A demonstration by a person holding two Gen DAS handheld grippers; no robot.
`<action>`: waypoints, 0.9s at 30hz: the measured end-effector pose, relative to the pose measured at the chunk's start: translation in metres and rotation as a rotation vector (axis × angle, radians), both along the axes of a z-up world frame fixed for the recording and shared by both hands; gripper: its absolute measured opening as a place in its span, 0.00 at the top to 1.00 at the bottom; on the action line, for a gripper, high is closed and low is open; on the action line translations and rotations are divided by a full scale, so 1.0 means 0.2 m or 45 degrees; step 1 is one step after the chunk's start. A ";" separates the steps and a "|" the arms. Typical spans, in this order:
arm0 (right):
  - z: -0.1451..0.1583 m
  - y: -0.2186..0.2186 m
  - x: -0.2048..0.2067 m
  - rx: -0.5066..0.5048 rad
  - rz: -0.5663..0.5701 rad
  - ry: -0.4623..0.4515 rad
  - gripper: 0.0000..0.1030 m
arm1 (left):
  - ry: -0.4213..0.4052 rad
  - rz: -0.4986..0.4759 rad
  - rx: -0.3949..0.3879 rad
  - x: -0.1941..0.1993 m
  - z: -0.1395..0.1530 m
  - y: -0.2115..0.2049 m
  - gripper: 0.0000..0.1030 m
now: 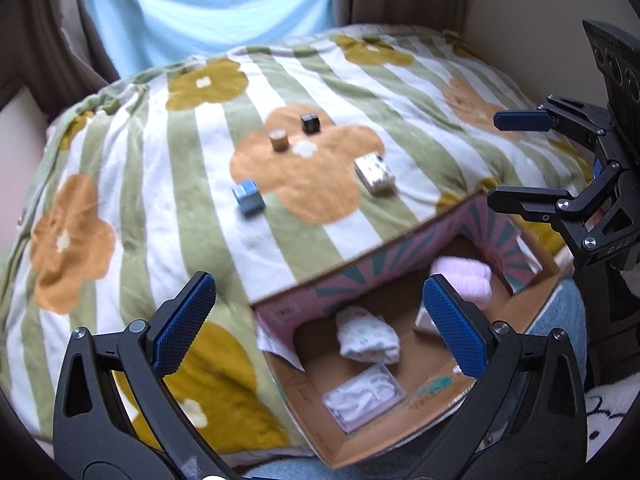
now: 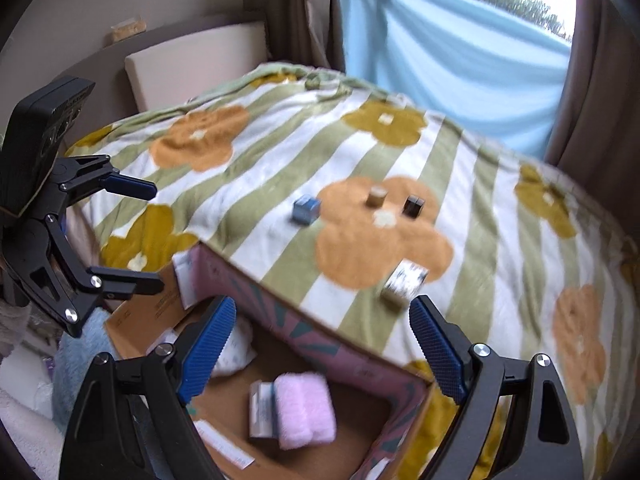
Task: Organize objects
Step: 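Move both tools back toward the tin, jar and small blue box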
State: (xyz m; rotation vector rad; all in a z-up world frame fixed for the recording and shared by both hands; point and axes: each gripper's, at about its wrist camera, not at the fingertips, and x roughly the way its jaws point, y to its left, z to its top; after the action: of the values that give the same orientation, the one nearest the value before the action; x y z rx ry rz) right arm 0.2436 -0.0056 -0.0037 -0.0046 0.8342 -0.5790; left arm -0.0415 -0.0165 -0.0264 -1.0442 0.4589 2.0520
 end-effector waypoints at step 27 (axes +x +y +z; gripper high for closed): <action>-0.25 -1.08 0.53 0.023 -0.130 -0.038 0.16 | -0.089 0.176 0.048 -0.94 -0.69 0.26 0.01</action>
State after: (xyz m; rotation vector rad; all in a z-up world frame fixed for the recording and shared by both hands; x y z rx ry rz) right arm 0.3500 -0.2212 -0.0534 0.0634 0.8137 -0.6664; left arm -0.2297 0.0359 -0.1646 -1.1491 0.3186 2.1289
